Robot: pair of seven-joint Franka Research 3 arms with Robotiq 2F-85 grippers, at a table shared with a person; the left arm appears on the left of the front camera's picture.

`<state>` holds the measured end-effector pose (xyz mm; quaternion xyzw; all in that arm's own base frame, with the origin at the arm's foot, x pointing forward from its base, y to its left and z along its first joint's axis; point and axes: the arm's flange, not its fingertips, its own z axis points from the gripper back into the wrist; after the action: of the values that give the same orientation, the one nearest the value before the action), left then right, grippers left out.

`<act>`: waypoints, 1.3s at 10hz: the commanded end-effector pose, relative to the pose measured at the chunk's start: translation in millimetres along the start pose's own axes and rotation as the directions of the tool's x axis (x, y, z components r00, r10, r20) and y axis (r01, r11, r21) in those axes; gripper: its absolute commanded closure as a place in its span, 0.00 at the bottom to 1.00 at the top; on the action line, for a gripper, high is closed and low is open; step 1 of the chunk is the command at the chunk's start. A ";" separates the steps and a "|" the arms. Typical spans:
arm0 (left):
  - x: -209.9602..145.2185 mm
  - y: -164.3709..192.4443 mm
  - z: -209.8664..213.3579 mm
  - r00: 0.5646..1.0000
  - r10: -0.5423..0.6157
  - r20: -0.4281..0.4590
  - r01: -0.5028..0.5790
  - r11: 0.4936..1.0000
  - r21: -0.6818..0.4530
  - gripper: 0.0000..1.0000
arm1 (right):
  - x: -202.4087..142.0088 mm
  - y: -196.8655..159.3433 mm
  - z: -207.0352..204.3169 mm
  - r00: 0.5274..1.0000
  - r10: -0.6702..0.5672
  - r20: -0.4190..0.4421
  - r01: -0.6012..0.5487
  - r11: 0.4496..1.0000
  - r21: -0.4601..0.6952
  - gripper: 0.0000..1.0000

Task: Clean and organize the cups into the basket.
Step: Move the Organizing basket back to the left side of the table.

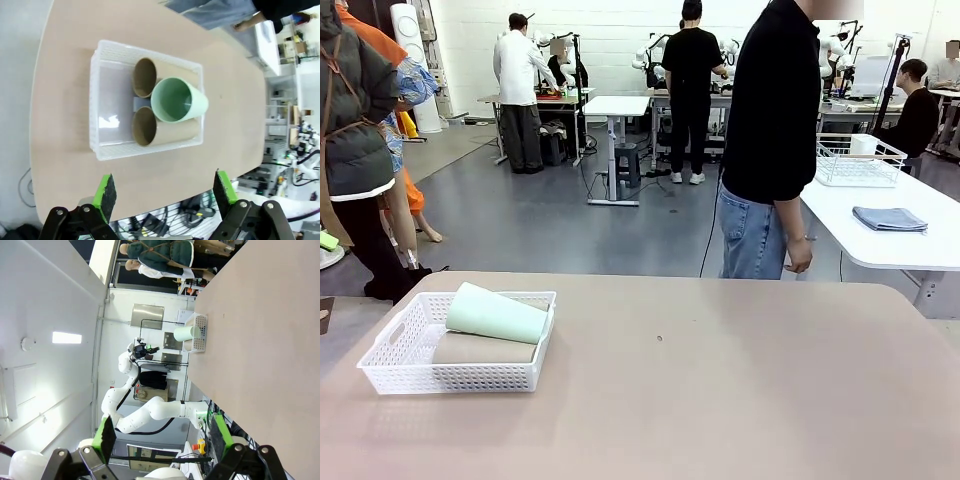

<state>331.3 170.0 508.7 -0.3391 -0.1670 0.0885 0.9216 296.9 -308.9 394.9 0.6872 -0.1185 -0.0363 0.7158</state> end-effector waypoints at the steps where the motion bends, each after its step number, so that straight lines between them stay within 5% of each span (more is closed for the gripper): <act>1: 18.7 26.4 22.5 0.998 0.055 -0.022 -0.058 0.984 -0.170 0.00 | -0.6 -0.1 1.0 1.000 -0.002 0.002 0.002 1.000 0.001 0.00; 7: 23.2 116.6 70.7 0.969 0.246 -0.022 -0.230 0.865 -0.445 0.00 | -0.6 -0.1 1.0 1.000 -0.002 0.002 0.002 1.000 0.001 0.00; 13: 18.5 124.1 68.4 0.964 0.266 -0.028 -0.249 0.855 -0.456 0.00 | -0.6 -0.1 1.0 1.000 -0.002 0.002 0.002 1.000 0.001 0.00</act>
<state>319.9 311.2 477.8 -0.5653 -0.1515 0.1732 0.7921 296.8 -309.0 394.9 0.6872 -0.1185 -0.0363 0.7158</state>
